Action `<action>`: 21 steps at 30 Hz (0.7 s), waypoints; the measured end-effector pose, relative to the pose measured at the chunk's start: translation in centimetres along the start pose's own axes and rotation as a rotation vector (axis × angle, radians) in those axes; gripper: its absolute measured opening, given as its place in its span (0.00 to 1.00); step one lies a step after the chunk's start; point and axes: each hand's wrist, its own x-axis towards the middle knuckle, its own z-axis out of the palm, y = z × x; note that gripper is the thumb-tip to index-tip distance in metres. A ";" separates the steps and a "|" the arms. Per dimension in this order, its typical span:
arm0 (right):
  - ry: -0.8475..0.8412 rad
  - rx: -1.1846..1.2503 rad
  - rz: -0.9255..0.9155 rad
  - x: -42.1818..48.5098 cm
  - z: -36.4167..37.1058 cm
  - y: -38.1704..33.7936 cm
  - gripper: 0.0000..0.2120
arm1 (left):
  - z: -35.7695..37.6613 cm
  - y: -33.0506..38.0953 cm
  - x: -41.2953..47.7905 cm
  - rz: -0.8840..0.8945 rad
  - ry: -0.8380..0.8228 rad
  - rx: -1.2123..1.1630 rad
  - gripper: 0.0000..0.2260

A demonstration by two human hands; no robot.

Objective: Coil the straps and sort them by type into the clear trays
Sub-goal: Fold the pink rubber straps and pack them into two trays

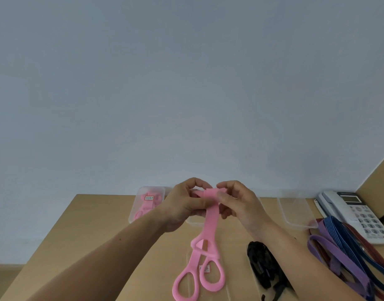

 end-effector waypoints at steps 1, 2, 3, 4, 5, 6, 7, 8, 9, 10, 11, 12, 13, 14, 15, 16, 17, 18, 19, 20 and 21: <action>0.002 -0.004 0.004 0.0 0.0 0.0 0.15 | 0.0 -0.1 0.0 0.008 -0.005 0.013 0.13; 0.004 -0.006 0.002 0.0 -0.1 0.0 0.13 | 0.1 -0.2 0.0 0.010 -0.013 0.018 0.13; 0.007 -0.004 -0.003 0.0 -0.2 0.0 0.10 | 0.2 -0.3 -0.1 0.009 -0.020 0.017 0.13; 0.010 -0.005 -0.011 0.1 -0.2 0.0 0.09 | 0.3 -0.5 0.0 0.002 -0.023 0.011 0.14; 0.011 -0.015 -0.022 0.0 -0.3 -0.1 0.08 | 0.3 -0.6 0.0 -0.013 -0.027 -0.001 0.15; 0.009 -0.028 -0.037 0.0 -0.4 -0.1 0.08 | 0.3 -0.6 0.1 -0.041 -0.036 -0.025 0.18; 0.002 -0.037 -0.053 0.0 -0.4 -0.1 0.08 | 0.3 -0.5 0.1 -0.069 -0.061 -0.049 0.19; -0.007 -0.043 -0.068 0.0 -0.5 -0.1 0.08 | 0.2 -0.3 0.0 -0.086 -0.101 -0.047 0.17; -0.011 -0.053 -0.081 0.0 -0.4 -0.1 0.08 | 0.2 -0.2 0.1 -0.096 -0.143 -0.019 0.13; -0.010 -0.069 -0.093 0.0 -0.5 -0.1 0.09 | 0.2 0.0 0.0 -0.112 -0.169 0.021 0.09; -0.007 -0.087 -0.101 0.0 -0.5 0.0 0.10 | 0.2 0.1 0.0 -0.132 -0.172 0.058 0.06; -0.006 -0.105 -0.109 0.0 -0.5 0.0 0.10 | 0.2 0.2 -0.1 -0.148 -0.159 0.095 0.04; -0.008 -0.122 -0.114 0.0 -0.5 0.0 0.10 | 0.2 0.3 -0.1 -0.154 -0.143 0.127 0.05; -0.011 -0.141 -0.120 0.0 -0.5 0.0 0.10 | 0.1 0.2 0.0 -0.152 -0.131 0.148 0.07; -0.013 -0.162 -0.124 0.0 -0.4 0.1 0.10 | 0.1 0.2 0.0 -0.149 -0.129 0.154 0.09; -0.010 -0.182 -0.127 0.0 -0.4 0.1 0.10 | 0.0 0.1 0.0 -0.145 -0.134 0.144 0.11; -0.003 -0.200 -0.128 -0.1 -0.3 0.2 0.09 | 0.0 0.1 0.0 -0.147 -0.147 0.118 0.10; 0.007 -0.215 -0.127 -0.1 -0.4 0.2 0.09 | 0.1 0.0 0.0 -0.160 -0.160 0.089 0.09; 0.015 -0.234 -0.124 -0.1 -0.4 0.3 0.09 | 0.1 0.0 0.0 -0.179 -0.158 0.065 0.09; 0.018 -0.255 -0.123 -0.1 -0.5 0.4 0.10 | 0.1 0.1 -0.1 -0.197 -0.146 0.052 0.10; 0.012 -0.278 -0.126 -0.2 -0.5 0.4 0.11 | 0.1 0.1 -0.1 -0.209 -0.131 0.046 0.11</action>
